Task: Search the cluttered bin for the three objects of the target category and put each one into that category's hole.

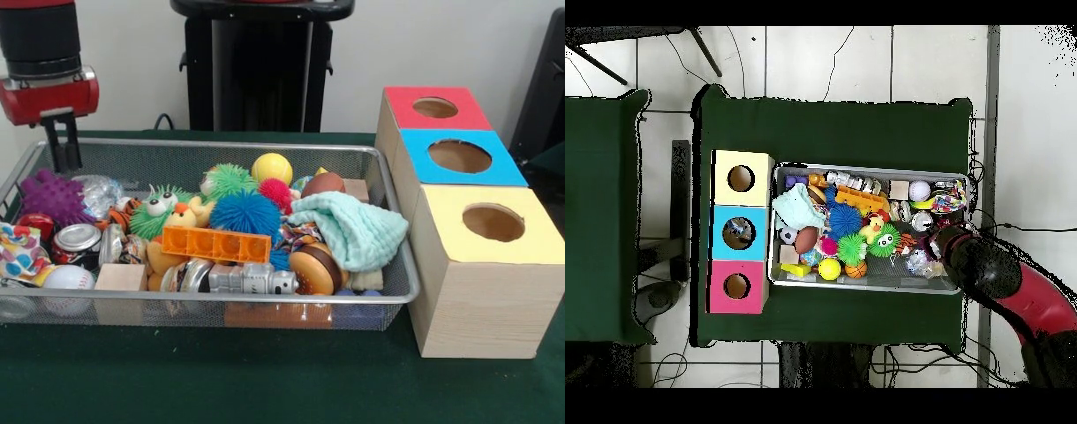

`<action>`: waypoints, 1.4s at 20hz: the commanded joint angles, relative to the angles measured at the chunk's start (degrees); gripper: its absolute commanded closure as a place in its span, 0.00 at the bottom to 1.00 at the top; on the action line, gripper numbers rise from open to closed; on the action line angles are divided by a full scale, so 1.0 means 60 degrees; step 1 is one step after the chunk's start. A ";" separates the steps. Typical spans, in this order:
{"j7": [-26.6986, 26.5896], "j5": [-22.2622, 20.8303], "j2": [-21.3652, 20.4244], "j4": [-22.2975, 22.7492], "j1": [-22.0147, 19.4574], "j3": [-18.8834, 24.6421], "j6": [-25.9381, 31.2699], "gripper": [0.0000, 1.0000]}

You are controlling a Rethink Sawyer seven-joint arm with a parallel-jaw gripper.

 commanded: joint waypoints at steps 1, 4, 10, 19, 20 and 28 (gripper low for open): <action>0.0852 -0.0800 0.0529 0.0081 -0.0042 -0.0154 0.0418 1.00; 0.0995 -0.0981 0.0723 0.0167 -0.0102 -0.0143 -0.0052 1.00; 0.0677 -0.1291 0.0723 -0.0179 -0.0078 -0.0145 0.0402 0.00; -0.1120 -0.3181 0.0964 -0.1817 -0.0238 -0.0156 0.1460 0.00; -0.1063 -0.3356 0.0962 -0.1915 -0.0168 -0.0230 0.1506 0.00; -0.0621 -0.3873 0.1236 -0.2171 -0.0217 0.0064 0.1481 0.00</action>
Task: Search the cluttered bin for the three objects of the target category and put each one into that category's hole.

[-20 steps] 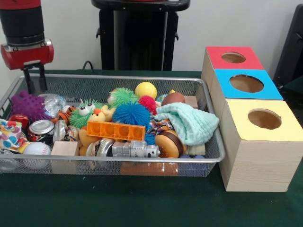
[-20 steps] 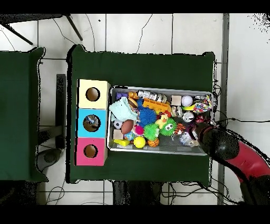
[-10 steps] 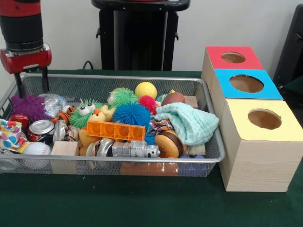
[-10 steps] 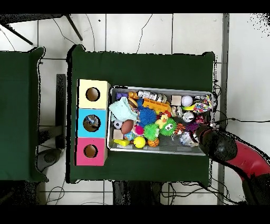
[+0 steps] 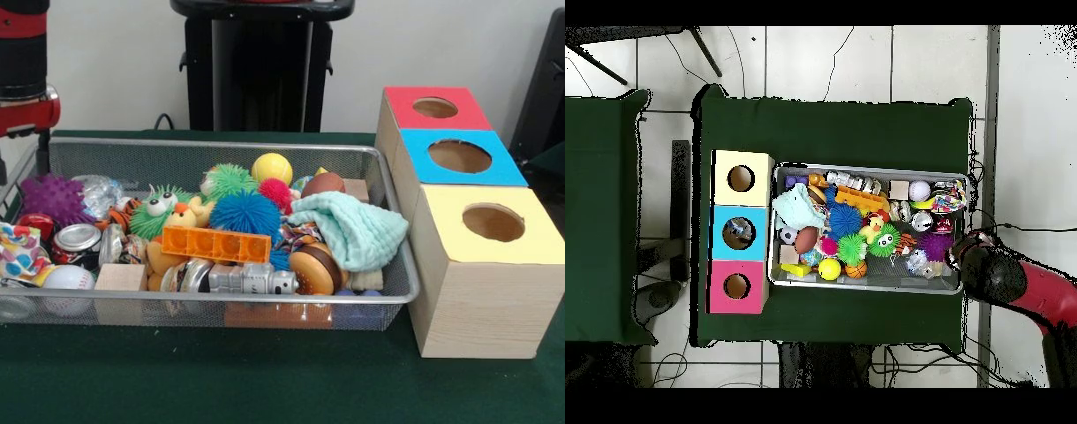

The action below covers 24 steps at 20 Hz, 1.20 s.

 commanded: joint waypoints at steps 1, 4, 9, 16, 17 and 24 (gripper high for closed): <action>-0.0566 -0.0832 0.0625 -0.0824 -0.0047 0.0361 0.0903 0.00; -0.0400 -0.0586 0.0840 -0.0724 -0.0202 0.0727 0.0798 0.00; -0.0407 -0.0334 0.0973 -0.0414 -0.0422 0.1128 0.0772 0.00; -0.0576 -0.0555 0.0623 -0.0061 -0.0268 0.1065 0.1129 0.00; -0.0602 -0.0615 0.0595 -0.0038 -0.0240 0.1044 0.1120 0.00; -0.0530 -0.0723 0.0353 -0.0026 0.0188 0.0538 0.1816 0.00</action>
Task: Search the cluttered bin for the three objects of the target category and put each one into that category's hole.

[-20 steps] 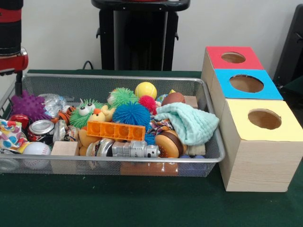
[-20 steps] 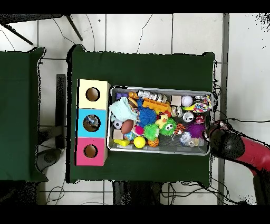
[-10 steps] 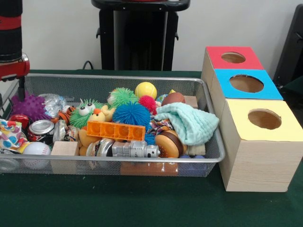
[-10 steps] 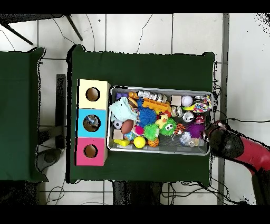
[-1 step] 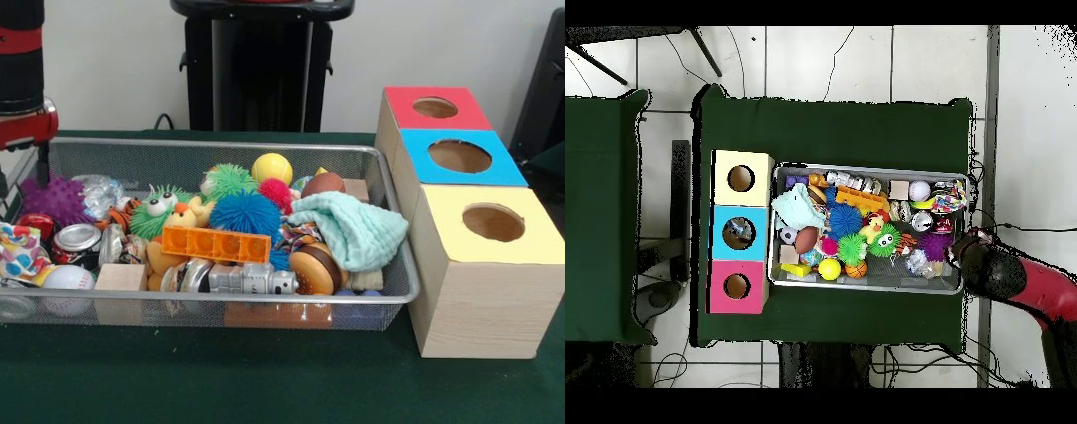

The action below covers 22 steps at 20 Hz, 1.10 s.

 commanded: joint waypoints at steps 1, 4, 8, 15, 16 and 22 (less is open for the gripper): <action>-0.0510 -0.0527 -0.0027 0.0244 0.0379 0.0222 0.1646 0.00; -0.0531 -0.0199 0.0068 0.0308 0.0214 0.0427 0.2030 0.00; -0.0424 -0.0103 0.0267 0.0312 0.0205 0.0413 0.2410 0.00; -0.0102 -0.0371 0.0659 -0.0009 0.0235 0.0283 0.2213 0.00; -0.0061 -0.0492 0.0713 -0.0047 0.0234 0.0217 0.2041 0.00; -0.0013 -0.0581 0.0689 -0.0078 0.0198 0.0240 0.1701 0.00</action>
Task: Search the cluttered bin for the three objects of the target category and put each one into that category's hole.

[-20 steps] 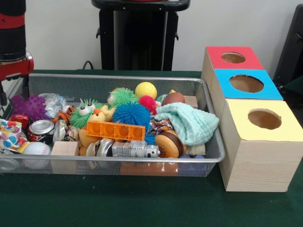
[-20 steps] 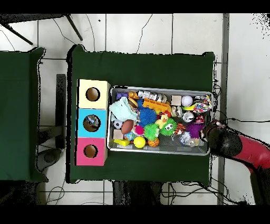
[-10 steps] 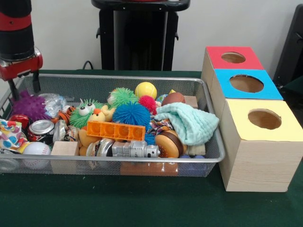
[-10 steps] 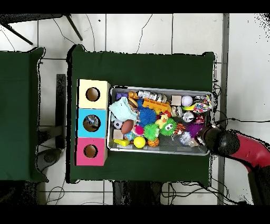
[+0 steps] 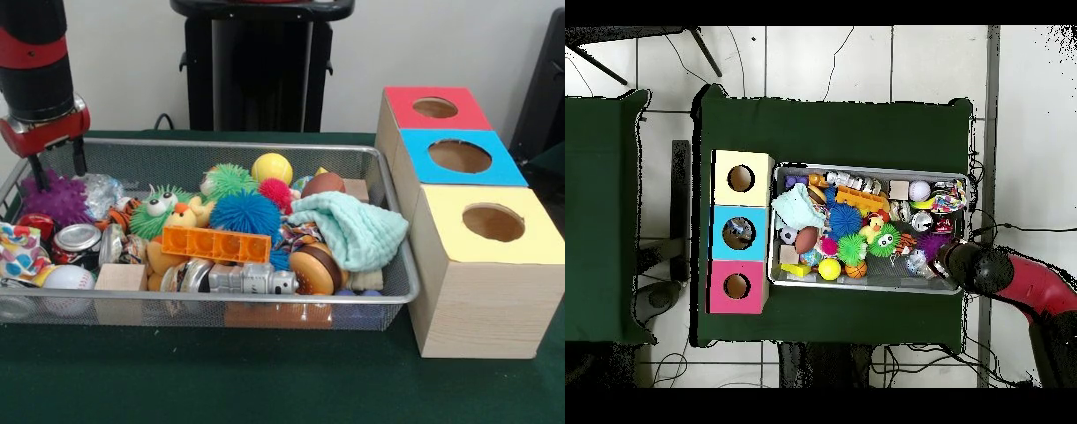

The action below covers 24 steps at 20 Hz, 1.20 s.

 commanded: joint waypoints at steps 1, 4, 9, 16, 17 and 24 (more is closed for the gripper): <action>-0.0006 -0.0572 0.0370 -0.0105 0.0007 0.0242 0.0166 0.00; 0.0004 -0.0667 0.0387 -0.0117 -0.0065 0.0268 -0.0135 0.00; -0.0048 -0.0801 0.0248 -0.0078 -0.0226 0.0274 -0.0451 0.00; 0.0201 -0.1055 0.0396 -0.0426 -0.0031 0.0197 -0.0781 0.00; 0.0245 -0.1103 0.0447 -0.0477 -0.0021 0.0189 -0.0838 0.00; 0.0376 -0.1341 0.1088 -0.0831 -0.0138 0.0355 -0.1487 0.00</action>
